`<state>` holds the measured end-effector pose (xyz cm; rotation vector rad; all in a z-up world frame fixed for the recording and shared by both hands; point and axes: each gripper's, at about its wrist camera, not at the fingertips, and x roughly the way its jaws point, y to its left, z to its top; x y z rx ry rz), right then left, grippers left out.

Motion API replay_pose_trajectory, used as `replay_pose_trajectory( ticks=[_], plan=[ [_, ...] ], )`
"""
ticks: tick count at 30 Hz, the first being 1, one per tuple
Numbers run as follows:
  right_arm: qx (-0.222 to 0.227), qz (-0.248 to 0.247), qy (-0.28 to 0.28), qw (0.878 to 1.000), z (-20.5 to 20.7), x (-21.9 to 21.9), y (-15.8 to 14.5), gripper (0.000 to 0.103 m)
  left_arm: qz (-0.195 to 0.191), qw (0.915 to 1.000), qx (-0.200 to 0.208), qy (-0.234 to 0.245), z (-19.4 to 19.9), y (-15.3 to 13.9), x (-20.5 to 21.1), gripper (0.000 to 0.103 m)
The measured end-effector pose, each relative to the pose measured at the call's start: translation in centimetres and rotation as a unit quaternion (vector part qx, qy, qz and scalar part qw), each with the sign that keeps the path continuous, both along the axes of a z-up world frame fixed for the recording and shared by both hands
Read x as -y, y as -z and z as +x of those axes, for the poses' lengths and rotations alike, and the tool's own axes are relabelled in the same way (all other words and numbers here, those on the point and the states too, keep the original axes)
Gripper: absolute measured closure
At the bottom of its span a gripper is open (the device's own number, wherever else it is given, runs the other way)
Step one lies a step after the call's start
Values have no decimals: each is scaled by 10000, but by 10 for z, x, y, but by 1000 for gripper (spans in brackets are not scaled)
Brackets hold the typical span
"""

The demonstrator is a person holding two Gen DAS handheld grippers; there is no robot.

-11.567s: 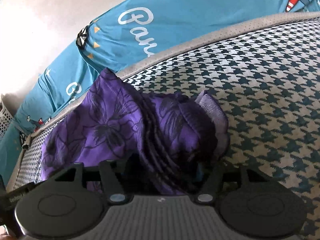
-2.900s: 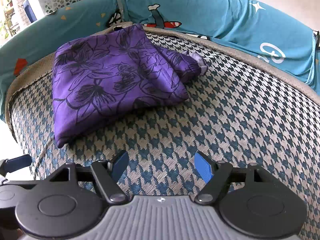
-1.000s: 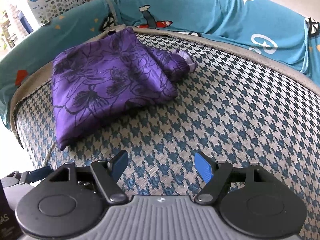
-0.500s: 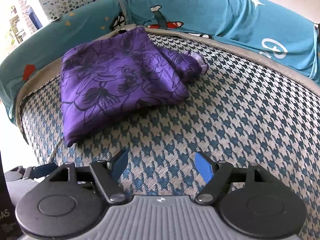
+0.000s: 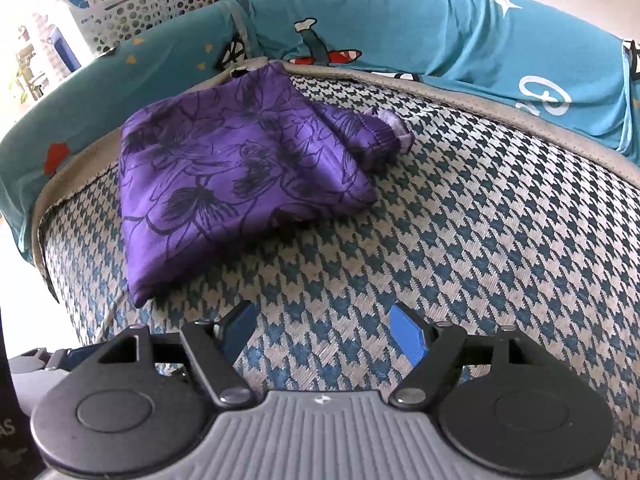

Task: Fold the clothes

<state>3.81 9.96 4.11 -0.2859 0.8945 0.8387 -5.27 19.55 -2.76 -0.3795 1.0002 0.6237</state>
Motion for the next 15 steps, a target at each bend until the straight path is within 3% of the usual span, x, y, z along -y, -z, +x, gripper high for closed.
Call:
replay_pose_trajectory(
  ticks=[15],
  plan=[
    [5,32,-34,10000,-4,-3,1,29,-45,10000,-46,30,2,-1,0,0]
  ],
)
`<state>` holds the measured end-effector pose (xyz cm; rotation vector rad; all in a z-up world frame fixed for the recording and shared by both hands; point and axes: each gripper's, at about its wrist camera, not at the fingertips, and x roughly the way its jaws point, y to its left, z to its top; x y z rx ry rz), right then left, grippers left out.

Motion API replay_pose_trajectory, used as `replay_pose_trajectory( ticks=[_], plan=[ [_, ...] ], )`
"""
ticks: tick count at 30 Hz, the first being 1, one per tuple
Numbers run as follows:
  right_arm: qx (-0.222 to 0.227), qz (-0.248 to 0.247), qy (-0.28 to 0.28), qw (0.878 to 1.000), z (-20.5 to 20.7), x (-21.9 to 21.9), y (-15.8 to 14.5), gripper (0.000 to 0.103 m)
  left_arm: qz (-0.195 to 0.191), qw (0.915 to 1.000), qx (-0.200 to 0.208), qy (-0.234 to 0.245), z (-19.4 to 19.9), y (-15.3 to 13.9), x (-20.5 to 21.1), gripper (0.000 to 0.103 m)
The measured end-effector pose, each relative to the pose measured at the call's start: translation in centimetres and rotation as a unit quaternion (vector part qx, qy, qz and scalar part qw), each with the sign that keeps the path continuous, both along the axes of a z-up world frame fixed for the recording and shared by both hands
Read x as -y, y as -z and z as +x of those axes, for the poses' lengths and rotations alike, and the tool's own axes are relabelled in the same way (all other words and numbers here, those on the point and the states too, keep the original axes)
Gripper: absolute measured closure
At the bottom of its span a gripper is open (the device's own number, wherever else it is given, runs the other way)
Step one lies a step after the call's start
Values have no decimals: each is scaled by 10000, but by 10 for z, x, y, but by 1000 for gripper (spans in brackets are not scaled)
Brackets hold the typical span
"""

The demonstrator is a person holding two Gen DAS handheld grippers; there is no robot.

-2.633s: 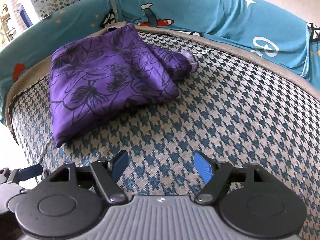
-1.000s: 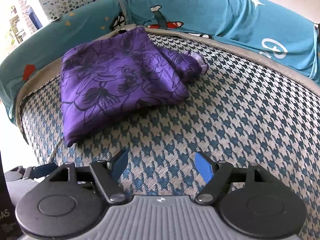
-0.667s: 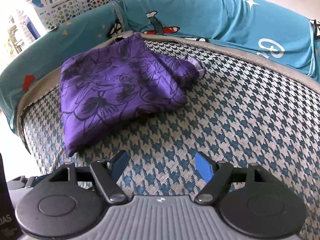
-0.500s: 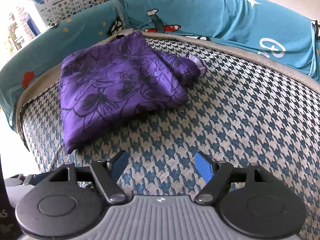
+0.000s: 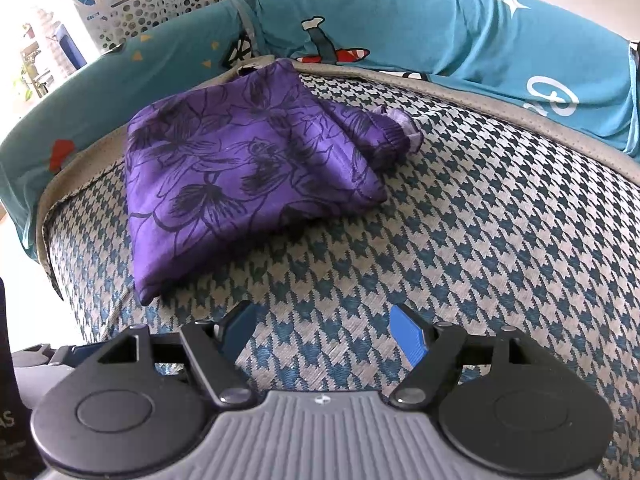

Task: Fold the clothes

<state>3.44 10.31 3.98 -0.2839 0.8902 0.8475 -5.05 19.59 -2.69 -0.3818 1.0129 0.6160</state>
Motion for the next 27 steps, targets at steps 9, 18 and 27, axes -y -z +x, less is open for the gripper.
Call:
replay_pose_trajectory(
  ticks=[9,18,27],
  plan=[
    [-12,-33,-16,10000,-1,-4,4,29,-20,10000,-2,-8,-1,0,-1,0],
    [-28,-61,-22,10000,-1,-6,6,29,-47,10000,4,-35,-3,0,-1,0],
    [-33,-60,-44,10000,1,-6,7,29,-76,10000,0,-53,-3,0,-2,0]
  ],
)
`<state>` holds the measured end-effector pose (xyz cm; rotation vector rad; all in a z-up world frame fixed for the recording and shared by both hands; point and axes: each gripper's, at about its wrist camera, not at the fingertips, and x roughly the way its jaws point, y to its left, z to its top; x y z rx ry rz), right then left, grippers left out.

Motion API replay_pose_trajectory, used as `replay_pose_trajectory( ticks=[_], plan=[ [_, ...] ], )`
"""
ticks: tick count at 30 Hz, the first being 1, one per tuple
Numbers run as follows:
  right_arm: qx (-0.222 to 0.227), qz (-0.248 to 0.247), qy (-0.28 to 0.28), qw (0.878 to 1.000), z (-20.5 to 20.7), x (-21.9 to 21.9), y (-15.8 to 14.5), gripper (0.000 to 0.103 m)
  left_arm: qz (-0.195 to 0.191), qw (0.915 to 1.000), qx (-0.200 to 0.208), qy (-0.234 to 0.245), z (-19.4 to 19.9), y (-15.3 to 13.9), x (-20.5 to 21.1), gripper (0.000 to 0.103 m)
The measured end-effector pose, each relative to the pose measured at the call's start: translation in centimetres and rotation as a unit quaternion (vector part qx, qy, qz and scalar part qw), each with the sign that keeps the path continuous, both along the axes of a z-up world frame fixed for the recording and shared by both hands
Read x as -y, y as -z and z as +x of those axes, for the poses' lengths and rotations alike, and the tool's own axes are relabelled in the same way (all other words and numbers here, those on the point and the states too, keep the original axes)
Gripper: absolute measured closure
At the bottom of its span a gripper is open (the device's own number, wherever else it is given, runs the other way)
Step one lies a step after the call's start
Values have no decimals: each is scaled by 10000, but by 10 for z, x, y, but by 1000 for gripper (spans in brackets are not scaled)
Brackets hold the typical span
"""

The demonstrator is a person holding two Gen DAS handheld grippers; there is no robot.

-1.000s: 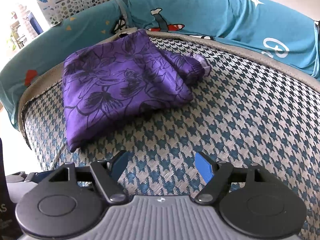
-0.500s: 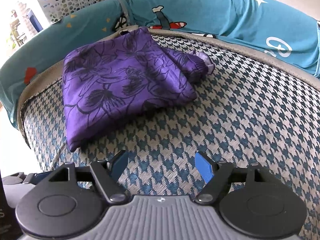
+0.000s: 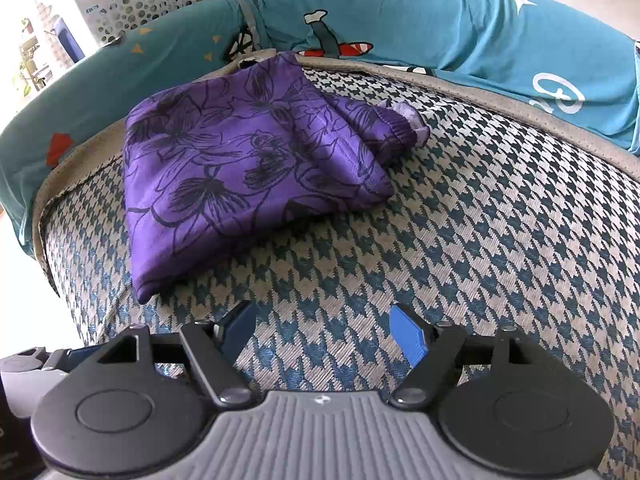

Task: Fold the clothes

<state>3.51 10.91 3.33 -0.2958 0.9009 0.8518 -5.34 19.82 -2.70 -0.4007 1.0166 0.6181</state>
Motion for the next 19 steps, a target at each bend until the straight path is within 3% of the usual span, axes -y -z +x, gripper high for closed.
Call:
replay_pose_trajectory(
  ticks=[19],
  plan=[
    [3,-2,-14,10000,-1,0,-1,29,2,10000,11,-8,0,0,1,0]
  ],
)
